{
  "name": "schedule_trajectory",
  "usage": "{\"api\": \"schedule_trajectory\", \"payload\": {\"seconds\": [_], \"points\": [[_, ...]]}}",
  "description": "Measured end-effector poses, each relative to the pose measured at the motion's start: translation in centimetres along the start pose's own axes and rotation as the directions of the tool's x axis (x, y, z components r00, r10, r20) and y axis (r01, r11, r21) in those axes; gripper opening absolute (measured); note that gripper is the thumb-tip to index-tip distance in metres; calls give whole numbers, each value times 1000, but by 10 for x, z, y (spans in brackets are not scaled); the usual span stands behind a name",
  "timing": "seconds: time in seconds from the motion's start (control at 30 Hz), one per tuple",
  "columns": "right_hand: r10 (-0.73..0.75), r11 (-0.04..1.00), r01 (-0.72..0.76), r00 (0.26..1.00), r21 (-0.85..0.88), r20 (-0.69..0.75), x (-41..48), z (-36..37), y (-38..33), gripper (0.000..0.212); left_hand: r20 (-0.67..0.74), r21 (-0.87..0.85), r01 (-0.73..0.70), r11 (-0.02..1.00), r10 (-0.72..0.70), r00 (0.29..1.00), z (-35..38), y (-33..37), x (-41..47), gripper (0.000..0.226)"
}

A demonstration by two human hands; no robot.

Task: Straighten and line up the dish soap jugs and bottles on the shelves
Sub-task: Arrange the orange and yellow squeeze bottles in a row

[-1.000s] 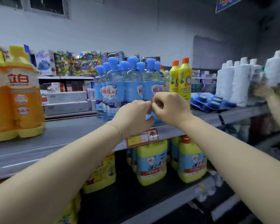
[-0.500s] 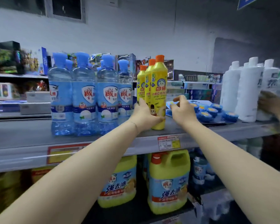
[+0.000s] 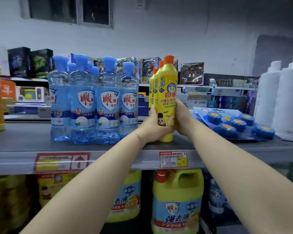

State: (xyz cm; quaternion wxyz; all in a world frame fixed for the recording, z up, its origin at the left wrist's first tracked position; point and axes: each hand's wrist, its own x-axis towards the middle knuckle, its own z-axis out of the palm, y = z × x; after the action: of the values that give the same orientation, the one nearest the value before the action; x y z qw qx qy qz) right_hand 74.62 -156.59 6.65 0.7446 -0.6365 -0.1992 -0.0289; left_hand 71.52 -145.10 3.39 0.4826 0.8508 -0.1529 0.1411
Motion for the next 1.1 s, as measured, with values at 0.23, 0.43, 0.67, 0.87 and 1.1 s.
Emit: {"api": "schedule_trajectory", "payload": {"seconds": [0.23, 0.43, 0.67, 0.87, 1.1], "points": [[-22, 999, 22, 1000, -36, -7, 4, -1, 10, 49, 89, -3, 94, 996, -93, 992, -4, 7, 4, 124], [95, 990, -98, 995, -97, -36, 9, -10, 13, 51, -29, -53, 235, 971, -236, 971, -2, 20, 11, 93], [253, 946, -243, 967, -215, 23, 19, -18, 3, 47, -210, -190, 225, 956, -263, 942, 6, 21, 19, 63], [282, 959, -281, 956, -25, 77, 24, -11, 1, 22, -212, -260, 246, 934, -304, 929, -3, 14, 22, 66], [247, 933, -240, 969, -267, -10, 23, -24, 0, 18, -170, -338, 298, 893, -369, 914, -3, 16, 20, 75]]}}
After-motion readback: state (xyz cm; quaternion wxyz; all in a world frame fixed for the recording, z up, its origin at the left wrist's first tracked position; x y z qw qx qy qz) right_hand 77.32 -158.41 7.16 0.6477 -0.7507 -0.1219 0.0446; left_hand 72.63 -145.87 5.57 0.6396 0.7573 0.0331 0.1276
